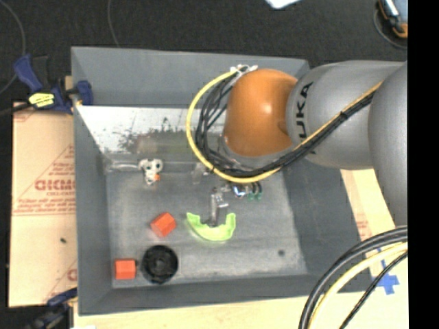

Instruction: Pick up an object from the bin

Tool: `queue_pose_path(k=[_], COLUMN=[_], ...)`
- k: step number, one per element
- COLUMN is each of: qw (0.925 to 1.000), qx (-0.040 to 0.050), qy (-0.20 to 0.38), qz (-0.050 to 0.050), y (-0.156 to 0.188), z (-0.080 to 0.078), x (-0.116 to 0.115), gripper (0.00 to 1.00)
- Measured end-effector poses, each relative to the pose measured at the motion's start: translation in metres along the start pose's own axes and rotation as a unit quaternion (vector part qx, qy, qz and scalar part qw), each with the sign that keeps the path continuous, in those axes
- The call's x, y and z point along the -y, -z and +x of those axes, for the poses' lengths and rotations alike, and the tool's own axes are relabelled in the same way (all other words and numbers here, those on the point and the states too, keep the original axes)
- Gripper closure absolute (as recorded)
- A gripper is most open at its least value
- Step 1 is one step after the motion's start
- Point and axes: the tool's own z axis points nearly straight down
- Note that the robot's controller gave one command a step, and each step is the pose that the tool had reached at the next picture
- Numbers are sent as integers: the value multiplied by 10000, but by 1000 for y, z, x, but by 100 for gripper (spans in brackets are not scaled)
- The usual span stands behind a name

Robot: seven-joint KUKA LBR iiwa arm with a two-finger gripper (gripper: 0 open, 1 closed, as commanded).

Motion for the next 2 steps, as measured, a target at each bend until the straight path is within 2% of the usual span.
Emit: queue_pose_path(k=[1, 2], qw=[9987, 9986], qx=[7, 6], qy=[505, 537], qz=[8, -6], y=[-41, -77], z=[45, 28], x=[62, 50], gripper=[0, 0])
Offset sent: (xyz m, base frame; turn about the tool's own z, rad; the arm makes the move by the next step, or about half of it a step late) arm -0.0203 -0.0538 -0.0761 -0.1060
